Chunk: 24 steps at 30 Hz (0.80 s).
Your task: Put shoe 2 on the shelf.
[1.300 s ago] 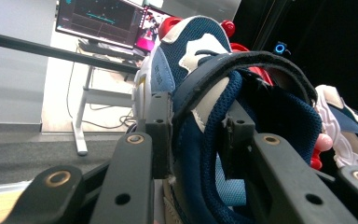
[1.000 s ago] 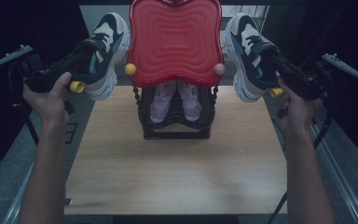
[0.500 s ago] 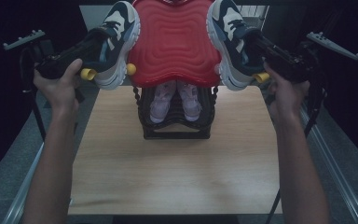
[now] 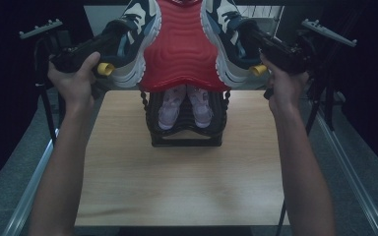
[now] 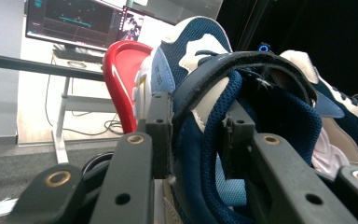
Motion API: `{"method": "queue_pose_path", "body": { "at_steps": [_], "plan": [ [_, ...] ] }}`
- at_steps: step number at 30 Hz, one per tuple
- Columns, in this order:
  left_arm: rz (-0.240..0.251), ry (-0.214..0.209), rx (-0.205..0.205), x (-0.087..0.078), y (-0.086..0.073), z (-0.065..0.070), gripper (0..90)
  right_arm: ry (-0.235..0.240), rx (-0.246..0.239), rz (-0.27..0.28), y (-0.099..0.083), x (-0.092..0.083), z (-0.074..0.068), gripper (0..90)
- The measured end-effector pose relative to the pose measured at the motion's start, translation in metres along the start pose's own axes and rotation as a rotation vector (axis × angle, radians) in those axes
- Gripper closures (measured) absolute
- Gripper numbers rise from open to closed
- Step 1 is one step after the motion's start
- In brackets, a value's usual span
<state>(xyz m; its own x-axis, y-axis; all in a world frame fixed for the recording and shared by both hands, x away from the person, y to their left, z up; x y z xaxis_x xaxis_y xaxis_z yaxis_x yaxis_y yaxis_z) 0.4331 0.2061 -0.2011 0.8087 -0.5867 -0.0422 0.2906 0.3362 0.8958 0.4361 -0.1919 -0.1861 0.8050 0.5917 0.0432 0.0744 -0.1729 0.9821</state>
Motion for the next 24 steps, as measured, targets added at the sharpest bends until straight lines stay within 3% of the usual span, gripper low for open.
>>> {"method": "queue_pose_path", "body": {
  "at_steps": [24],
  "plan": [
    [-0.008,0.013,-0.016,0.035,0.007,0.018,69.7,0.007,0.035,-0.037,0.008,0.041,-0.012,73.6]
  ]
}}
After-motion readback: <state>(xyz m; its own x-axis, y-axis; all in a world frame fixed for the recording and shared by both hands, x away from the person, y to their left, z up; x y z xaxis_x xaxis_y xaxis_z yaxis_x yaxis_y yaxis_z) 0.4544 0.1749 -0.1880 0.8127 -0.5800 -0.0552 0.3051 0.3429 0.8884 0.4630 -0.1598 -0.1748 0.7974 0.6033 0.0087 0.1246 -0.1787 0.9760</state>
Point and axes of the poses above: each handheld gripper's, and its own axes: x roughly forward along the jaws, y roughly out of its top, z roughly to its right, the point moved 6 cm from there along x, roughly forward along the jaws, and after that the axes turned 7 degrees about -x, right-handed, at the moved point
